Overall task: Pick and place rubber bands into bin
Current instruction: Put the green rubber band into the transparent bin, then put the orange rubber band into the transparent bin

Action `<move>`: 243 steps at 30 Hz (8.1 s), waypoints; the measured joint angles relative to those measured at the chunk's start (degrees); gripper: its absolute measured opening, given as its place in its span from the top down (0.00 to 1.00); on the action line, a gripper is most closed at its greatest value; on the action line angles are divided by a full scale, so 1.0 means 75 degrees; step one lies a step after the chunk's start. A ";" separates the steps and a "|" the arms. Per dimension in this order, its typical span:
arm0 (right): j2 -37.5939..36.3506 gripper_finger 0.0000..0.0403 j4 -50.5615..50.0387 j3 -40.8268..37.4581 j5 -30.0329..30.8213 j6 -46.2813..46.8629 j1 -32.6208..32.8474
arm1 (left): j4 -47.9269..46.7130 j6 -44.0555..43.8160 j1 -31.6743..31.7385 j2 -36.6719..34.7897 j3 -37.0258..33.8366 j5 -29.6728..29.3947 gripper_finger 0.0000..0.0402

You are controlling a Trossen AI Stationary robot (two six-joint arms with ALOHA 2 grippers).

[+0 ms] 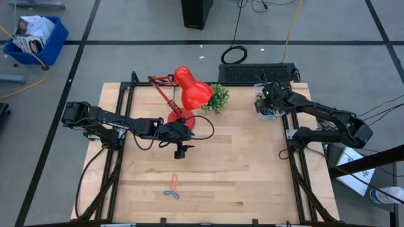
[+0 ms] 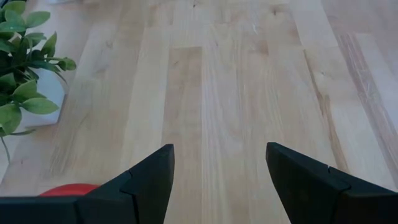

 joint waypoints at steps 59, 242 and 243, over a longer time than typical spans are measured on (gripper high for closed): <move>-0.0151 0.58 0.3933 0.0003 -0.1472 -0.2725 0.4178 | -0.1940 -0.3104 -0.2542 0.0587 0.0027 0.0417 0.36; -0.0557 1.00 0.5021 0.0011 0.3442 -0.2775 0.5484 | -0.0771 0.1009 -0.0187 0.0302 0.1024 -0.1204 0.55; -0.0758 1.00 0.4721 0.0035 0.3785 -0.2749 0.5384 | -0.0787 0.1017 -0.0187 0.0306 0.1022 -0.1201 0.55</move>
